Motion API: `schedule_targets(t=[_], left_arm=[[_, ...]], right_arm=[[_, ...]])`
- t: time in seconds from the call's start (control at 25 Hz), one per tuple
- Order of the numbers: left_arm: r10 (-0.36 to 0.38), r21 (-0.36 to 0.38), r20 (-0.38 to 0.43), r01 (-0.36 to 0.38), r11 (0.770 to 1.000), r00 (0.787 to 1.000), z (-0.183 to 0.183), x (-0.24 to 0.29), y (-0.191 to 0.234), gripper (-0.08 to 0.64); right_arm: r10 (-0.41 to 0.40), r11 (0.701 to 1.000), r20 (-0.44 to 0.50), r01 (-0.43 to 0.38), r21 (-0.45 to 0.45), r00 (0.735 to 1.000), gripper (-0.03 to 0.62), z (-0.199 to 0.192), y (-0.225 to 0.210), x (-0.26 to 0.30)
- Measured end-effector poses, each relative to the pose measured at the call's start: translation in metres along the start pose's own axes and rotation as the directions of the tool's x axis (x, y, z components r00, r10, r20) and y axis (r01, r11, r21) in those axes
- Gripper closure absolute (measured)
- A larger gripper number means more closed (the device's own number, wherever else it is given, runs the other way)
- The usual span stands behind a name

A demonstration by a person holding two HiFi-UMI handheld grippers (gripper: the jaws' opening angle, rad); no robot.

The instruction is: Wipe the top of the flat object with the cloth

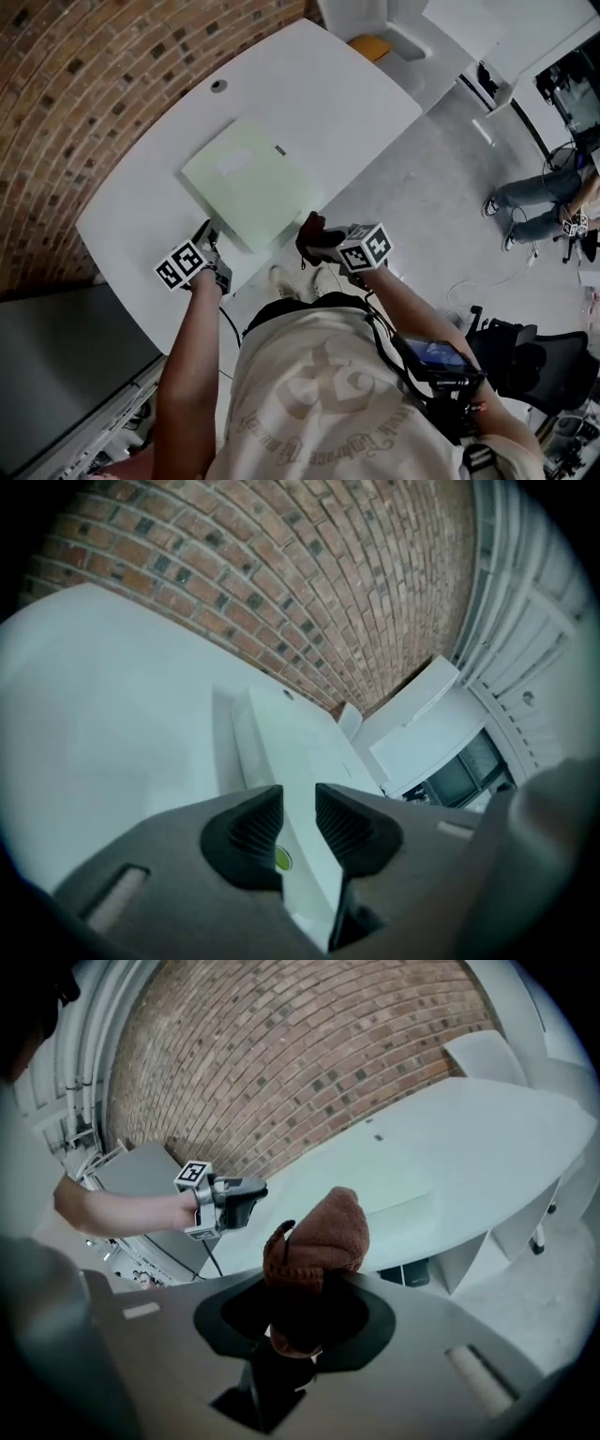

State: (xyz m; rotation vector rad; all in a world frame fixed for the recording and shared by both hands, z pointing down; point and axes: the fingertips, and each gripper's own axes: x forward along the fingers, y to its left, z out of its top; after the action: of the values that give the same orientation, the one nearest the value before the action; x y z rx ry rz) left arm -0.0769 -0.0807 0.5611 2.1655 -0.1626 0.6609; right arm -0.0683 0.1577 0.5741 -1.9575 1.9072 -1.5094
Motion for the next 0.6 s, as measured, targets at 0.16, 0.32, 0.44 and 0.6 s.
schedule_targets(t=[0.16,0.32,0.44,0.6], left_arm=[[-0.014,0.085,0.073,0.008,0.996,0.997,0.011,-0.017,-0.017,0.519],[-0.043,0.172,0.085,0.028,0.985,0.995,0.012,-0.033,-0.043,0.557],[-0.059,0.239,0.074,0.040,0.970,0.996,0.009,-0.042,-0.062,0.557],[-0.093,0.326,0.083,0.061,0.943,0.992,-0.002,-0.059,-0.083,0.557]], right_arm=[[-0.055,0.992,0.105,0.066,-0.107,0.993,0.479,0.049,-0.019,-0.031],[-0.054,0.974,0.207,0.097,-0.205,0.977,0.480,0.091,-0.013,-0.054],[-0.020,0.957,0.240,0.088,-0.278,0.971,0.480,0.110,-0.002,-0.062],[0.065,0.933,0.275,0.039,-0.357,0.959,0.483,0.115,0.020,-0.068]])
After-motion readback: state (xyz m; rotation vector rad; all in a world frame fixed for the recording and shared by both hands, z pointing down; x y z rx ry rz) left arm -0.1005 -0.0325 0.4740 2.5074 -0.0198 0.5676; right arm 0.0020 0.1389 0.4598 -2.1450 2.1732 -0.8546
